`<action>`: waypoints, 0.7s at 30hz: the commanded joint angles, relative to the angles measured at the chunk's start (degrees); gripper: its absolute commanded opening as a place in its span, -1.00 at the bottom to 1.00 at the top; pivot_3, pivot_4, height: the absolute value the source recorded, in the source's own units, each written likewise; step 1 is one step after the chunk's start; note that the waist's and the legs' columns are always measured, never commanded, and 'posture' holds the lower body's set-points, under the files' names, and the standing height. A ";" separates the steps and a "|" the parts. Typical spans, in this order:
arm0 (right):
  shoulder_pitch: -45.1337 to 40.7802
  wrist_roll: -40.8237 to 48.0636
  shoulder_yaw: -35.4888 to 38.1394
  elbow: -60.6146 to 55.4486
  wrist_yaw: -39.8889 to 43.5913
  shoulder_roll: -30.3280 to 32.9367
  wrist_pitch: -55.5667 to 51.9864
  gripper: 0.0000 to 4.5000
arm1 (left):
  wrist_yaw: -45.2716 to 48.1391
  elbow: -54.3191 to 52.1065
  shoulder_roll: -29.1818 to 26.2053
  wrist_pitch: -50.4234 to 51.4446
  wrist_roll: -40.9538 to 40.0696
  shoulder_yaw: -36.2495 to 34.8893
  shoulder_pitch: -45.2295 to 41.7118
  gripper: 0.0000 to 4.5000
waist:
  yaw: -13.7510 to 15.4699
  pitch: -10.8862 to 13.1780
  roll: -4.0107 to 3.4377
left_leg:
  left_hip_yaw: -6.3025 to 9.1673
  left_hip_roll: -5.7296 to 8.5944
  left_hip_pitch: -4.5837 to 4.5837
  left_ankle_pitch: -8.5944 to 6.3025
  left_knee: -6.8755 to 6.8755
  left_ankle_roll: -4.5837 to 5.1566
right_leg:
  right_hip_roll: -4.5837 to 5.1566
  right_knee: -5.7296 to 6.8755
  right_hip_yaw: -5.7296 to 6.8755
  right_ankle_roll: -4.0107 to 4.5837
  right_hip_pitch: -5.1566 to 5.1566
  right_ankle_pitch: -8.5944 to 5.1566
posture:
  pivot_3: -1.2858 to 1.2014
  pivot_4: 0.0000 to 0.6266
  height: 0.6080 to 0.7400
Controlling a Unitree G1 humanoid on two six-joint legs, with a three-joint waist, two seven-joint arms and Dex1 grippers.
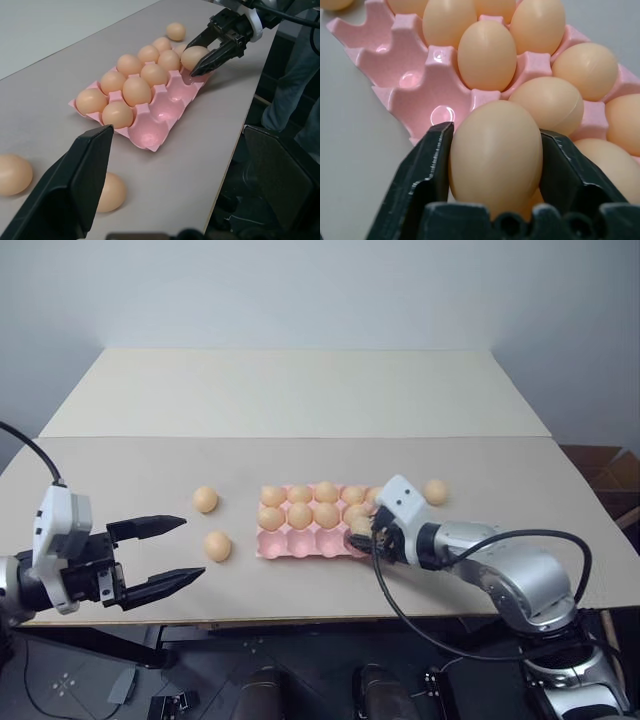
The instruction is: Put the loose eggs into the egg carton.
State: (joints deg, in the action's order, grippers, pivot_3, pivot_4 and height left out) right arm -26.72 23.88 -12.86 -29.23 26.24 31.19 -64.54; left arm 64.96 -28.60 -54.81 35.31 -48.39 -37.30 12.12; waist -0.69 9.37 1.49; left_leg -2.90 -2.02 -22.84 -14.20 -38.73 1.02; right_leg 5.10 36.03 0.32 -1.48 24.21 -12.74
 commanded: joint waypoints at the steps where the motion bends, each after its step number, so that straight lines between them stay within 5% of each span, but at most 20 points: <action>1: -1.53 -0.04 1.56 -1.96 -0.27 -0.16 0.28 0.76 | -0.49 -1.82 -0.01 -0.78 -0.11 -2.16 0.26 1.00 | 0.00 0.00 0.00 | 0.00 -0.02 0.01 0.00 0.00 0.00 | -0.02 0.02 0.00 0.00 0.00 0.00 | 0.03 -0.52 1.00; 3: -1.43 0.76 2.69 -3.08 0.38 0.45 -0.16 0.99 | -0.47 -2.23 0.07 -0.68 -0.21 -2.56 0.85 1.00 | -0.01 0.00 0.00 | 0.00 -0.04 0.02 0.00 0.00 0.00 | -0.04 0.03 0.01 0.01 0.00 0.00 | 0.03 -0.52 1.00; 13: 2.88 8.50 20.39 -4.43 13.06 14.07 3.91 0.99 | -0.68 -0.89 0.19 -1.53 0.23 -1.51 0.28 1.00 | 0.63 0.00 0.01 | 0.00 0.01 0.00 0.00 0.00 0.00 | 0.02 -0.08 0.04 0.01 -0.05 -0.01 | 0.03 -0.52 1.00; 21: 21.15 5.78 32.07 8.49 33.44 20.41 31.80 0.99 | 1.48 1.19 1.95 -1.78 1.67 -4.19 5.68 1.00 | 0.56 0.00 0.02 | -0.04 0.00 0.01 -0.01 0.04 0.02 | 0.00 -0.13 0.02 -0.01 -0.08 -0.03 | 0.03 -0.52 1.00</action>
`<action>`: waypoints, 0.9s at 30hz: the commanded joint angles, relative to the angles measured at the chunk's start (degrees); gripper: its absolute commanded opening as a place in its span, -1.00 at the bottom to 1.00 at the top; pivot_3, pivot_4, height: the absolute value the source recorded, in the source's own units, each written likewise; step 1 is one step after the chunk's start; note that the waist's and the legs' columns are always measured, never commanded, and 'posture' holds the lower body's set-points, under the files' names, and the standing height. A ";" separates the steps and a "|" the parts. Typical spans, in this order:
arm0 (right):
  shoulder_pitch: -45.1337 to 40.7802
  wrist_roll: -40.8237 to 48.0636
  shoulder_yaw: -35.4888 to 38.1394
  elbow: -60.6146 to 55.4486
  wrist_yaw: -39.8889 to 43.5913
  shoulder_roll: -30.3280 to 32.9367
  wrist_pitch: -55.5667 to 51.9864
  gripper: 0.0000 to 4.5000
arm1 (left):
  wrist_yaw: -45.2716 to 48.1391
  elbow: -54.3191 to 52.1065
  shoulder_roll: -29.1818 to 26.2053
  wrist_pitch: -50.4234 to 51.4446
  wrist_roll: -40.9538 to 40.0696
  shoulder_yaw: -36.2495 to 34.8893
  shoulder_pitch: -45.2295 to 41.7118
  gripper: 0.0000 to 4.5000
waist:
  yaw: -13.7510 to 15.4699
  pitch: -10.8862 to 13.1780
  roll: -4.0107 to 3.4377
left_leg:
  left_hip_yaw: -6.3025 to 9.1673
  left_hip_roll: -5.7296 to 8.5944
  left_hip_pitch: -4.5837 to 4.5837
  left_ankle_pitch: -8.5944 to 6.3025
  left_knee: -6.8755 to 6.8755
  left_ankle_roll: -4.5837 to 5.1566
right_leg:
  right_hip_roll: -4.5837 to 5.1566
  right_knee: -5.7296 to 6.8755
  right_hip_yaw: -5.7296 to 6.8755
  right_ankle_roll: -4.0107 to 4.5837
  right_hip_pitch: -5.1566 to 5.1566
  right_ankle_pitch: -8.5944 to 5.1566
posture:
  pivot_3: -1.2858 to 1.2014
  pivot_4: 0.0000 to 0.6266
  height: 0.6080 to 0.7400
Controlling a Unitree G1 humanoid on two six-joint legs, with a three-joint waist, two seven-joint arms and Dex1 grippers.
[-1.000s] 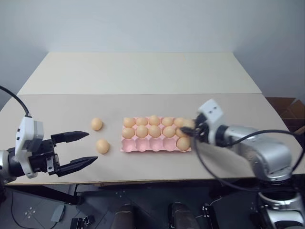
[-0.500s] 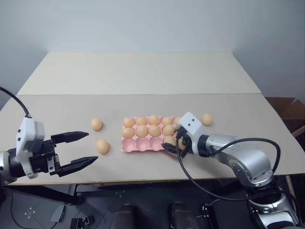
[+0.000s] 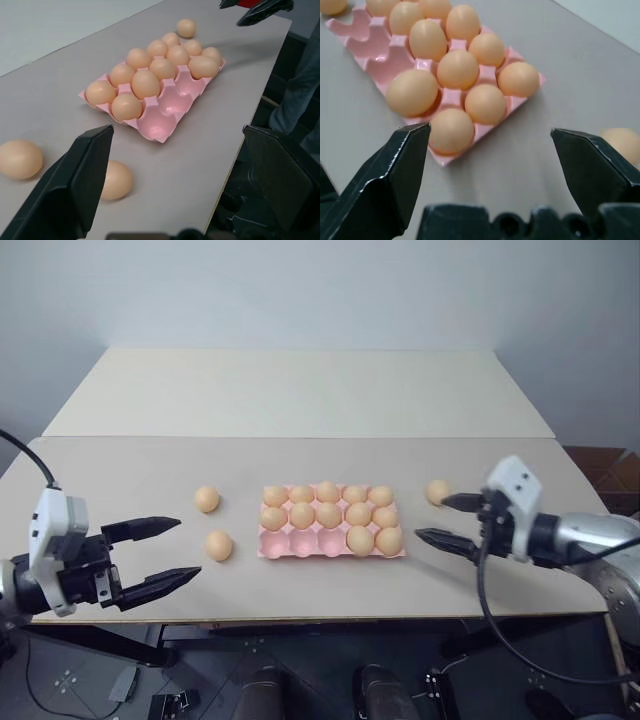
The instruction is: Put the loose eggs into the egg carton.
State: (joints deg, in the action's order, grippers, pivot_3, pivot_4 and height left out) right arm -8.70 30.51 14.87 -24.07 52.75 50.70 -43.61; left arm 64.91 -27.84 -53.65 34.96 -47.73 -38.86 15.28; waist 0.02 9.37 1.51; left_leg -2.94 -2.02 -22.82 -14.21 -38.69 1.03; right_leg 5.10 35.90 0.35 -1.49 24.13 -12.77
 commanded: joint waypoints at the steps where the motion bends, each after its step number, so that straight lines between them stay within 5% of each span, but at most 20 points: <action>1: 4.01 -0.81 4.86 4.51 7.63 0.61 12.62 0.99 | 1.85 0.60 1.26 -1.64 1.40 -3.14 3.78 1.00 | -0.33 0.00 0.00 | -0.04 -0.01 0.01 0.00 0.00 0.00 | 0.00 0.00 -0.04 0.00 0.01 0.00 | 0.03 -0.52 1.00; 9: 4.01 -1.47 3.60 7.08 6.75 0.77 15.98 0.99 | 1.02 0.27 2.72 -1.58 1.85 -4.65 6.19 1.00 | -0.65 0.01 0.00 | -0.14 -0.11 0.31 0.00 -0.04 0.00 | -0.10 0.16 -0.21 -0.03 -0.07 -0.40 | 0.03 -0.52 1.00; 14: -5.97 -8.89 -5.49 12.18 -2.99 -0.51 9.84 0.99 | -0.18 -0.31 2.23 -1.26 0.98 -3.01 3.63 1.00 | -0.84 0.01 0.02 | -0.33 -0.07 0.32 0.00 -0.03 0.00 | -0.07 0.15 -0.47 -0.05 0.00 -0.36 | 0.03 -0.52 1.00; 19: -19.27 -17.82 -13.70 22.36 -16.75 -7.38 1.14 0.99 | -1.48 -0.30 2.00 -0.75 0.51 -1.55 0.59 1.00 | -0.91 0.00 0.03 | -0.48 -0.05 0.37 0.00 0.04 0.00 | -0.10 0.16 -0.64 0.35 0.05 -0.07 | 0.03 -0.52 1.00; 27: -32.34 -24.56 -15.99 43.09 -28.32 -19.27 3.98 0.99 | -1.39 -0.05 1.51 -0.54 0.42 -1.38 -0.43 1.00 | -0.88 0.01 0.02 | -0.59 -0.03 0.26 0.00 0.17 0.01 | -0.14 0.02 -0.73 -0.06 0.17 0.20 | 0.03 -0.52 1.00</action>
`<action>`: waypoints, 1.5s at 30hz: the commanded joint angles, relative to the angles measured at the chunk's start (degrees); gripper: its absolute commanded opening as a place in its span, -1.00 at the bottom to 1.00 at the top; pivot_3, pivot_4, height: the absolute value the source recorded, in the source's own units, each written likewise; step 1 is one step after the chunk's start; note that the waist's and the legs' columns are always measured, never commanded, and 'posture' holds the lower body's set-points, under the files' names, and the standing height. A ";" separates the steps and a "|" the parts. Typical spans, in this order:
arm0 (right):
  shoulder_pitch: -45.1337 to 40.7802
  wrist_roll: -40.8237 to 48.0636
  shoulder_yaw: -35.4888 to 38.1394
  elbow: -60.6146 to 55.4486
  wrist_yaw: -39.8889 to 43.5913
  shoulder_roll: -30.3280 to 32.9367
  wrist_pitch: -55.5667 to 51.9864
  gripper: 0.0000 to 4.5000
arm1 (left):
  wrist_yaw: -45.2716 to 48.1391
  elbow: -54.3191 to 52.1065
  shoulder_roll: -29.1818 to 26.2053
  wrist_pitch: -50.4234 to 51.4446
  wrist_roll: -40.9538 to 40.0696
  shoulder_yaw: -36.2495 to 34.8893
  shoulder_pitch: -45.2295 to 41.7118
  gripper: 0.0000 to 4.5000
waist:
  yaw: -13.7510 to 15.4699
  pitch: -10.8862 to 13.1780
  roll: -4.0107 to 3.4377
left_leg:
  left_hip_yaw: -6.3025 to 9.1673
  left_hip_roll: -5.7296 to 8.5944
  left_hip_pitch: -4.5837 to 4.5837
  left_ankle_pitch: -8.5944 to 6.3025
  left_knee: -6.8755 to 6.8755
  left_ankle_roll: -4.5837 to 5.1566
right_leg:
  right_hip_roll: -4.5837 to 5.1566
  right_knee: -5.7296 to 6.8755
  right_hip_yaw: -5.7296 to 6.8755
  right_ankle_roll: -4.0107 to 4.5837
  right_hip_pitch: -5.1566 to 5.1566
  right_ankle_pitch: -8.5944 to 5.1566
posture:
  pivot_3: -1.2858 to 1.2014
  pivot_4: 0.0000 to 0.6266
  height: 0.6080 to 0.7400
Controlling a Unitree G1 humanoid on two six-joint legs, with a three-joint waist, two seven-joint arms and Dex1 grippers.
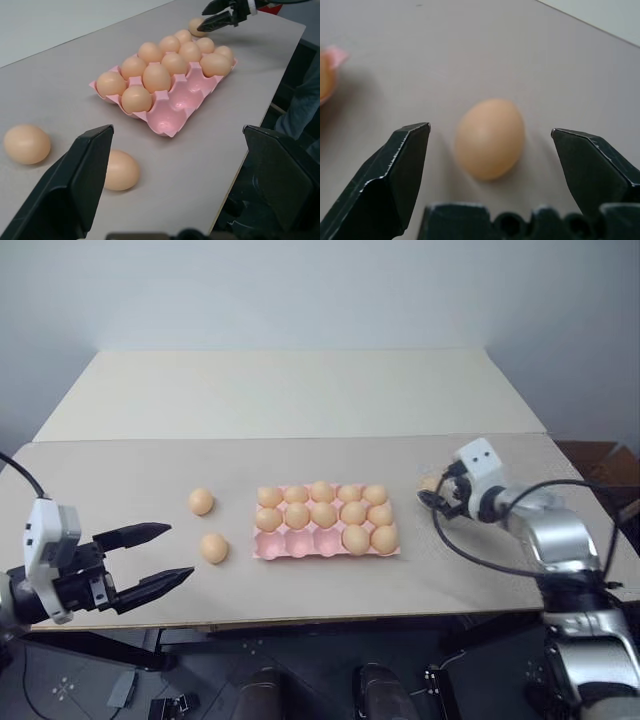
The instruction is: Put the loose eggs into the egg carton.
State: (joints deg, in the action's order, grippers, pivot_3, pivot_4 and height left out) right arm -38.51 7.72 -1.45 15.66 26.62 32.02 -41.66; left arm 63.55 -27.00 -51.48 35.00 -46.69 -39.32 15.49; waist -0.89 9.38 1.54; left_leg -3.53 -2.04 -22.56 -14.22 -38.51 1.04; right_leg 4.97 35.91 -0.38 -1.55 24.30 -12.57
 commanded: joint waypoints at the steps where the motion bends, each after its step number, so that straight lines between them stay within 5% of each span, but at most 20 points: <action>1: -3.29 -2.22 0.06 4.90 -2.46 -1.30 2.40 0.99 | -0.07 -0.96 -0.67 -0.55 -0.63 -0.95 -0.66 1.00 | 0.08 0.00 0.00 | 0.00 0.00 -0.01 0.00 0.00 0.00 | 0.00 0.00 0.00 0.00 0.00 0.00 | 0.03 -0.52 1.00; 5: -5.58 -3.90 -0.09 10.58 -3.98 -3.42 4.04 0.83 | -0.05 -1.37 -0.67 -0.53 -0.59 -1.48 -0.24 1.00 | -0.05 0.00 -0.01 | -0.01 0.01 -0.02 0.00 0.01 0.00 | 0.02 -0.03 0.00 -0.03 0.00 0.02 | 0.03 -0.52 1.00; 12: -3.76 -2.49 1.47 2.35 -3.40 -4.04 2.41 -0.13 | 0.11 -2.88 -0.57 -0.58 -0.59 -2.95 1.56 1.00 | -0.23 0.00 -0.01 | 0.00 -0.02 0.03 0.00 0.02 0.00 | 0.01 0.02 -0.02 -0.04 -0.01 0.03 | 0.03 -0.52 1.00; 23: 3.90 9.86 -4.57 -37.63 3.73 -7.48 -14.04 -0.13 | 0.00 -2.75 -1.54 -0.83 -1.03 -1.55 -0.98 1.00 | -0.15 0.00 -0.02 | 0.05 -0.15 0.13 0.00 0.17 0.00 | -0.10 0.04 -0.04 -0.04 0.02 0.03 | 0.03 -0.52 1.00; 36: 6.73 3.16 -22.71 -43.50 3.13 -7.01 -11.20 -0.13 | 0.41 -1.51 -1.62 -1.48 -0.10 0.75 -3.50 1.00 | -0.01 0.00 0.00 | -0.05 -0.16 0.15 0.02 0.16 -0.03 | -0.11 0.01 -0.03 0.03 0.02 0.04 | 0.03 -0.52 1.00; 43: 5.88 5.69 -18.54 -45.68 4.93 -7.15 -11.92 0.89 | 0.48 -1.49 -1.49 -1.44 0.24 0.69 -3.61 1.00 | 0.01 -0.01 0.00 | -0.05 -0.16 0.15 0.02 0.16 -0.03 | -0.12 0.02 -0.03 0.03 0.03 0.04 | 0.03 -0.52 1.00; 45: 6.10 7.07 -14.25 -46.43 7.21 -4.94 -8.80 0.98 | 0.74 -1.20 -1.53 -1.51 0.37 0.45 -3.43 1.00 | 0.03 0.00 0.00 | -0.04 -0.16 0.15 0.02 0.16 -0.03 | -0.12 0.01 -0.03 0.02 0.02 0.04 | 0.03 -0.52 1.00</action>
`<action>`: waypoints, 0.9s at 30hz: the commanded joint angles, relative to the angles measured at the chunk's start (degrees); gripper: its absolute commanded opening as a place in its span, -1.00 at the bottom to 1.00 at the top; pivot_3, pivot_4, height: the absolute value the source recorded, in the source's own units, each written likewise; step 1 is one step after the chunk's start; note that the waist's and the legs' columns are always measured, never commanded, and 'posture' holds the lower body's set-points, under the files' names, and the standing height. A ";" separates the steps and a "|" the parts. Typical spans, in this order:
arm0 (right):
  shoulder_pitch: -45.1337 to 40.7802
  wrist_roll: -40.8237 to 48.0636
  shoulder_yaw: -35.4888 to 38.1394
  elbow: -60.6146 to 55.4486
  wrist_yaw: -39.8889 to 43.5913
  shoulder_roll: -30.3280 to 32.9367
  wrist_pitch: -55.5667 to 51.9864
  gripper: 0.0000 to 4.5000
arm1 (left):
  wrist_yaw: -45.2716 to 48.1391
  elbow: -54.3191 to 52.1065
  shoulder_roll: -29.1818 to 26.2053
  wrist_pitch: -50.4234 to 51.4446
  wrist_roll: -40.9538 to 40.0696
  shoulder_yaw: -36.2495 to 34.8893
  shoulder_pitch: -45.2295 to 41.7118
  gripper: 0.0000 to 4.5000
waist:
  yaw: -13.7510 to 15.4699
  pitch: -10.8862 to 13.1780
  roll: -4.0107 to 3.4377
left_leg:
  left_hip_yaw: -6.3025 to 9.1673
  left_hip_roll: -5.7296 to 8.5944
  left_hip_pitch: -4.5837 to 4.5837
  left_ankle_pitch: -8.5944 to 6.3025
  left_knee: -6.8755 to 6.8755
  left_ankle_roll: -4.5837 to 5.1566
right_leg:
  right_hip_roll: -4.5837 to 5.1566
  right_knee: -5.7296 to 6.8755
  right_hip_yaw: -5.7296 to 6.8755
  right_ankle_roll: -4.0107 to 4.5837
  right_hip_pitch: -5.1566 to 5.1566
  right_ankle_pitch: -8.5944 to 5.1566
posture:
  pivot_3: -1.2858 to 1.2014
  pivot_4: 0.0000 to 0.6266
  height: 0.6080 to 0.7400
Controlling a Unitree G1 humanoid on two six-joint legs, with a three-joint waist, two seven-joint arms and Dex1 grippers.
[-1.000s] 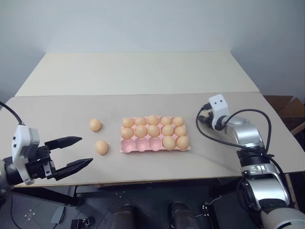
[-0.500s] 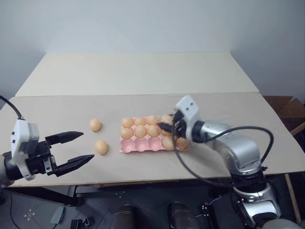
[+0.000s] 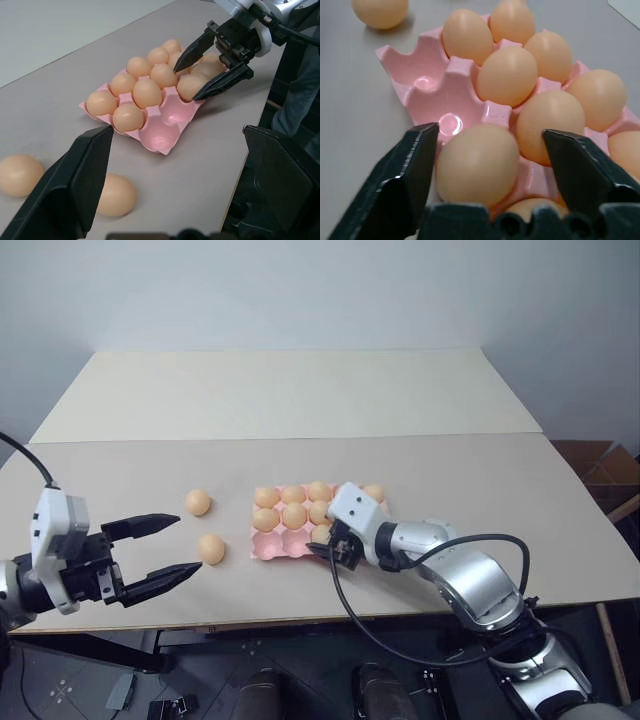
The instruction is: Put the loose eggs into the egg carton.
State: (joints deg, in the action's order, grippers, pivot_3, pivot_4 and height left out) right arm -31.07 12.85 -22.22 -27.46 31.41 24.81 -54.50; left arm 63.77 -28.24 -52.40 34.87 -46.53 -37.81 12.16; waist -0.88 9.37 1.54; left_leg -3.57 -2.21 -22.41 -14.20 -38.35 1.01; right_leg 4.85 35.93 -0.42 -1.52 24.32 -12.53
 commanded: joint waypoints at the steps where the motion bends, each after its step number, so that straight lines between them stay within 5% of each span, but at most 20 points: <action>1: -1.21 2.46 7.94 -3.41 3.45 3.19 4.88 0.98 | 0.56 0.13 -0.61 -1.40 0.27 -1.06 -0.09 1.00 | 0.03 0.00 0.00 | 0.00 0.00 -0.01 0.00 0.00 0.00 | 0.00 0.00 0.00 0.00 0.01 0.00 | 0.03 -0.52 1.00; 13: 15.98 17.65 37.77 6.35 32.09 22.74 23.36 0.98 | 1.98 5.49 0.18 -2.95 2.22 -8.25 4.30 1.00 | 0.25 0.02 0.10 | -0.07 -0.03 0.01 -0.03 0.13 0.03 | -0.03 -0.20 0.03 0.02 -0.06 -0.06 | 0.03 -0.52 1.00; 20: 22.51 17.53 38.60 9.71 35.02 23.62 28.70 0.98 | 0.66 6.05 2.26 -1.92 2.14 -7.04 6.85 1.00 | 0.02 0.02 0.11 | -0.23 -0.26 0.18 -0.02 0.05 0.02 | -0.20 -0.11 -0.20 0.04 -0.08 -0.42 | 0.03 -0.52 1.00; 27: 21.39 18.50 37.49 8.17 33.66 23.35 28.83 0.98 | -15.39 3.07 2.98 6.71 6.31 4.89 1.16 1.00 | 0.60 0.02 0.12 | -0.31 -0.51 0.25 -0.02 0.03 0.01 | -0.48 -0.06 -0.24 0.16 -0.08 -0.31 | 0.03 -0.52 1.00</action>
State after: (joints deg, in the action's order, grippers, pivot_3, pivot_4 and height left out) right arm -8.55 30.15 14.46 -17.23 65.52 48.07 -26.93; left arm 52.71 -22.75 -49.64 39.73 -41.48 -35.50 14.79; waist -0.28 9.39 1.65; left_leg -3.88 -2.71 -22.17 -14.22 -38.32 1.02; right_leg 4.38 35.87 -0.66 -1.45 24.24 -12.79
